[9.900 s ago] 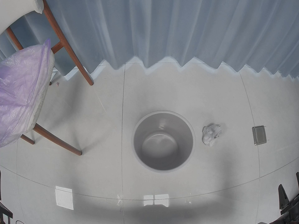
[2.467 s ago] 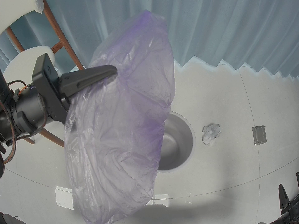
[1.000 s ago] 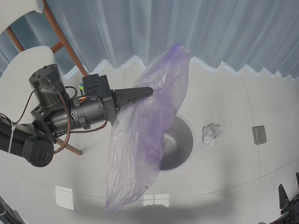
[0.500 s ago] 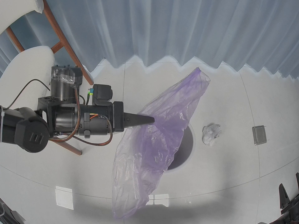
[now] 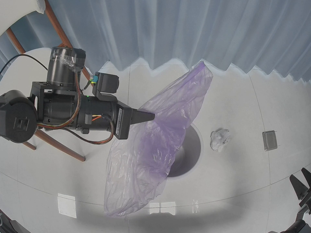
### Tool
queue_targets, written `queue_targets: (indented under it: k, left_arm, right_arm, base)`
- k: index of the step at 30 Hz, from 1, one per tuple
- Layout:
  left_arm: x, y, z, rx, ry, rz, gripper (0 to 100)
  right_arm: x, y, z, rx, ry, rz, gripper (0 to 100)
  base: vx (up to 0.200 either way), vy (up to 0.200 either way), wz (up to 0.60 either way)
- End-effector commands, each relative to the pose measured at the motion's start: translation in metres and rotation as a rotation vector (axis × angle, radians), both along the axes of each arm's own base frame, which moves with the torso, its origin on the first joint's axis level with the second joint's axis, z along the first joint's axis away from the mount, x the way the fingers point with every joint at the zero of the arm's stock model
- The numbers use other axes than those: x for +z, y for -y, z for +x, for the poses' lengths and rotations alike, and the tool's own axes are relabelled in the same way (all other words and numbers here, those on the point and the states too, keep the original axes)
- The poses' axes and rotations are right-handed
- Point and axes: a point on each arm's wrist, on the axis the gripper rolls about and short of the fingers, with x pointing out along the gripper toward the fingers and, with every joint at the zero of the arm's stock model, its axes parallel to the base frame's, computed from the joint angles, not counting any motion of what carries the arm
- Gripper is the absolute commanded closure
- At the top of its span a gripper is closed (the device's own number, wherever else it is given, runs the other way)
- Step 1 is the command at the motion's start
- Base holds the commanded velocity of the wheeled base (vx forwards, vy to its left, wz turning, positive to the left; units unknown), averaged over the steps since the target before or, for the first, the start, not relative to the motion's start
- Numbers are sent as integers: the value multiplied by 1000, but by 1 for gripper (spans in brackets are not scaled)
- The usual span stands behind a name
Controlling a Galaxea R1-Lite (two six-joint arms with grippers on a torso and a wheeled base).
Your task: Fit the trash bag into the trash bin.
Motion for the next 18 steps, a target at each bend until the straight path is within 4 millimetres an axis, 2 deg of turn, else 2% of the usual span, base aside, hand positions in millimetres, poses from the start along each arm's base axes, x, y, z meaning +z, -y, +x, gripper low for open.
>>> queue_targets:
  k: [1,5,7,9,11,13,14,15,18]
  left_arm:
    - [18,0,-37,-88,170,152,100]
    - [15,-6,-49,-124,179,208,100]
    - [15,-6,-48,-122,180,209,100]
    - [15,-6,-49,-102,207,223,100]
    - [18,-3,-52,-92,235,217,100]
    - [19,-3,-53,-89,239,216,100]
    - [20,-3,-54,-87,241,215,100]
    - [20,-3,-54,-87,241,215,100]
    - [18,-1,-52,-89,239,221,100]
  right_arm:
    - [49,-21,88,149,-272,131,0]
    - [44,-28,120,157,-380,111,0]
    - [43,-28,121,158,-386,111,0]
    - [25,-34,146,220,-450,104,0]
    - [12,-39,166,250,-426,98,0]
    - [8,-40,171,255,-420,91,0]
    - [-5,-46,187,296,-384,53,0]
    - [-5,-46,188,300,-380,51,0]
    - [-16,-56,208,366,-319,41,0]
  base:
    - [0,0,0]
    - [0,0,0]
    - [0,0,0]
    - [0,0,0]
    - [0,0,0]
    - [0,0,0]
    - [0,0,0]
    - [0,0,0]
    - [0,0,0]
